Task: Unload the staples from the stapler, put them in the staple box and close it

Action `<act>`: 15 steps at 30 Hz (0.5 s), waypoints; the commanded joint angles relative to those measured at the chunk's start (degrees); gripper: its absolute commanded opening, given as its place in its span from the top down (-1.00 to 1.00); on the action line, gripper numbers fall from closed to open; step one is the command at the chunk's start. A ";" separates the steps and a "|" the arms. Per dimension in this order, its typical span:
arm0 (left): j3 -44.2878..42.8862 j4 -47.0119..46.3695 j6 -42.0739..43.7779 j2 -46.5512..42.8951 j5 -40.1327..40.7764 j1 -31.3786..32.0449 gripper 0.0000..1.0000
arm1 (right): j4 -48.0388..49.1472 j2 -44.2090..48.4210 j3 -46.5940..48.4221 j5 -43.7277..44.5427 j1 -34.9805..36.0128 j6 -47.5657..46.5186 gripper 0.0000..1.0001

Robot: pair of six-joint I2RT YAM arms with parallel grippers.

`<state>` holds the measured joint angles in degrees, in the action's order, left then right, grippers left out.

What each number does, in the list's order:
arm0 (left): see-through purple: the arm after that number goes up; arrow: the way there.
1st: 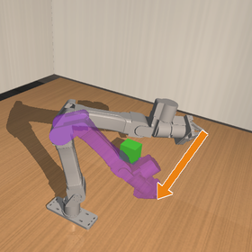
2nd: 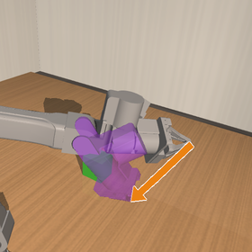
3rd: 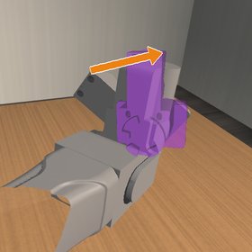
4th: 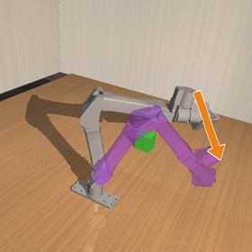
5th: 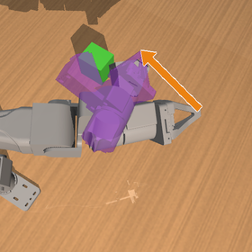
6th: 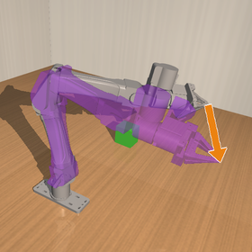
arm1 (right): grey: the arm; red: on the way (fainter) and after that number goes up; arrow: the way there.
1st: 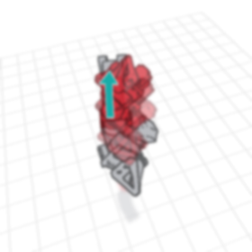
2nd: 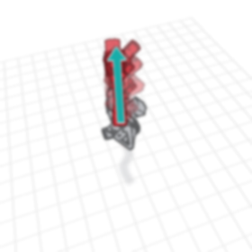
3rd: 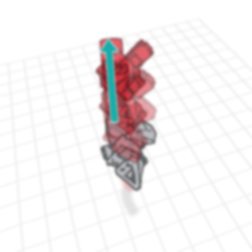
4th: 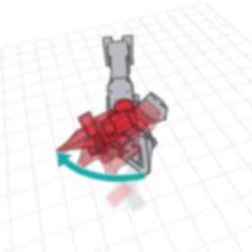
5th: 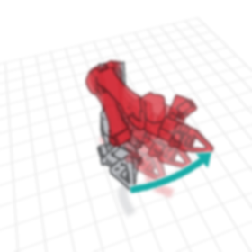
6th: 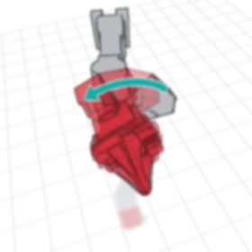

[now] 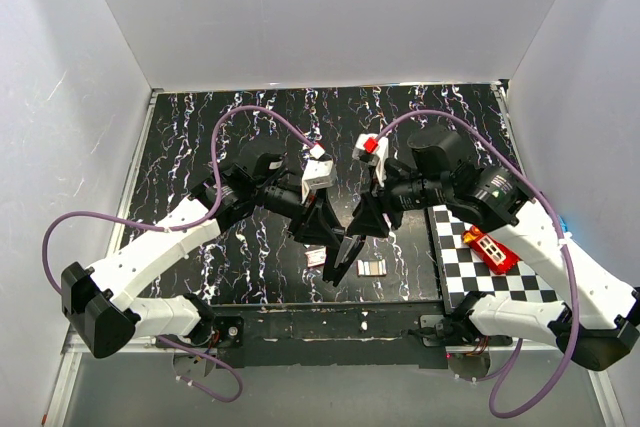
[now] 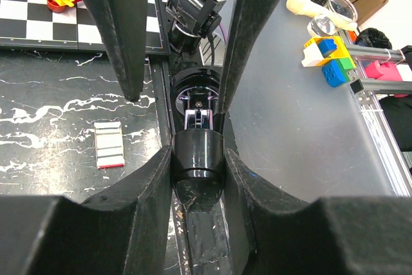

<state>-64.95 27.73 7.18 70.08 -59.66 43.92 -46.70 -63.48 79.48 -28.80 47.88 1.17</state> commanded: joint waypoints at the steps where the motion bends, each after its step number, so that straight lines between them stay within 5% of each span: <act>1: -0.18 -3.29 -1.03 -0.65 -3.27 -0.59 1.00 | 0.12 0.47 -1.70 -1.70 0.90 -0.99 -0.04; 15: 0.26 -3.91 -1.55 -1.00 -3.71 -1.03 1.00 | 0.29 -1.73 -2.67 -2.67 3.19 -2.75 0.04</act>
<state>-64.31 26.48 6.35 70.08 -60.51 43.24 -47.07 -64.47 76.99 -30.22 50.09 -0.43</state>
